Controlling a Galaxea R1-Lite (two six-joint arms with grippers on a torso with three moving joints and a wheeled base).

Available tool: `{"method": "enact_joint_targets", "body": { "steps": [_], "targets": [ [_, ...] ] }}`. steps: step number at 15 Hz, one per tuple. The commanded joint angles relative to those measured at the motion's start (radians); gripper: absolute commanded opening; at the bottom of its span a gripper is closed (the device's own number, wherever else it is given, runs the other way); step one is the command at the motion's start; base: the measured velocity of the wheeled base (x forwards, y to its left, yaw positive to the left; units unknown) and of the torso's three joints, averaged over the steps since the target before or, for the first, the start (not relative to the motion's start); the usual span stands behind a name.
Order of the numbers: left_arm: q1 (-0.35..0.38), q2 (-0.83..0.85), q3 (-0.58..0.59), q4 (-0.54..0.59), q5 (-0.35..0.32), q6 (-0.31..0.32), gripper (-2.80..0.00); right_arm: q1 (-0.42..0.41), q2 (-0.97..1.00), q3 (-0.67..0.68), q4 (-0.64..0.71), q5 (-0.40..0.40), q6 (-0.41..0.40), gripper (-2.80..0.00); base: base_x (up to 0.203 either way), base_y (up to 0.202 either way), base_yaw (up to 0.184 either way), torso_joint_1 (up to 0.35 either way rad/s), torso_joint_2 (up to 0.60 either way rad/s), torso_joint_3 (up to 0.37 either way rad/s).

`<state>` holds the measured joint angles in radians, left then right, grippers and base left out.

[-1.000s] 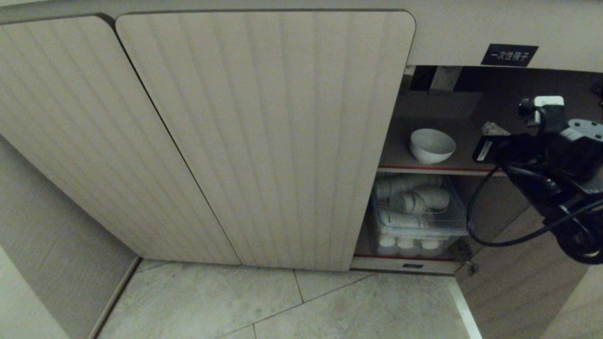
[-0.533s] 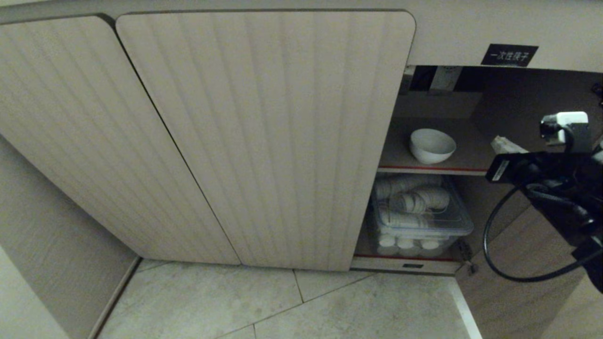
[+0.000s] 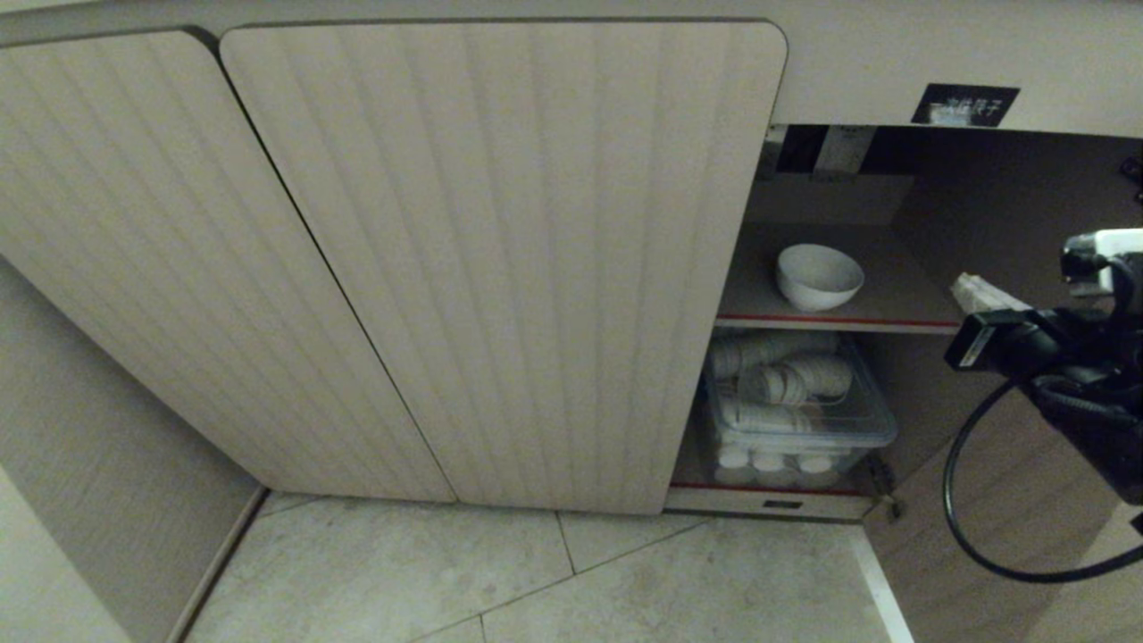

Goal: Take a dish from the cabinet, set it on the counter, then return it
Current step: Close the cabinet door

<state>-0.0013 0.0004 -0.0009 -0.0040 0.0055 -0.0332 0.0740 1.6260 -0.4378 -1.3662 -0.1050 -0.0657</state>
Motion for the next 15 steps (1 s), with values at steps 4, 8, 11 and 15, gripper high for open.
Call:
{"method": "enact_joint_targets", "body": {
  "steps": [4, 8, 11, 15],
  "targets": [
    [0.0, 0.0, 0.001, -0.001, 0.001, -0.001, -2.8, 0.002, -0.099, 0.112, 0.039, 0.035, 0.001, -2.8, 0.0, 0.0, 0.0, 0.0, 0.0, 0.0],
    [0.0, 0.0, 0.0, -0.001, 0.0, -0.001, -2.8, 0.003, -0.228, 0.181, 0.225, 0.058, 0.001, -2.8, 0.0, 0.0, 0.0, 0.0, 0.0, 0.0],
    [0.0, 0.0, 0.001, -0.001, 0.0, -0.001, -2.8, 0.021, -0.325, 0.291, 0.35, 0.059, 0.001, -2.8, 0.0, 0.0, 0.0, 0.0, 0.0, 0.0],
    [0.0, 0.0, 0.0, -0.001, -0.001, -0.001, -2.8, 0.052, -0.453, 0.411, 0.487, 0.053, -0.002, -2.8, 0.0, 0.0, 0.0, 0.0, 0.0, 0.0]
  ]
}}
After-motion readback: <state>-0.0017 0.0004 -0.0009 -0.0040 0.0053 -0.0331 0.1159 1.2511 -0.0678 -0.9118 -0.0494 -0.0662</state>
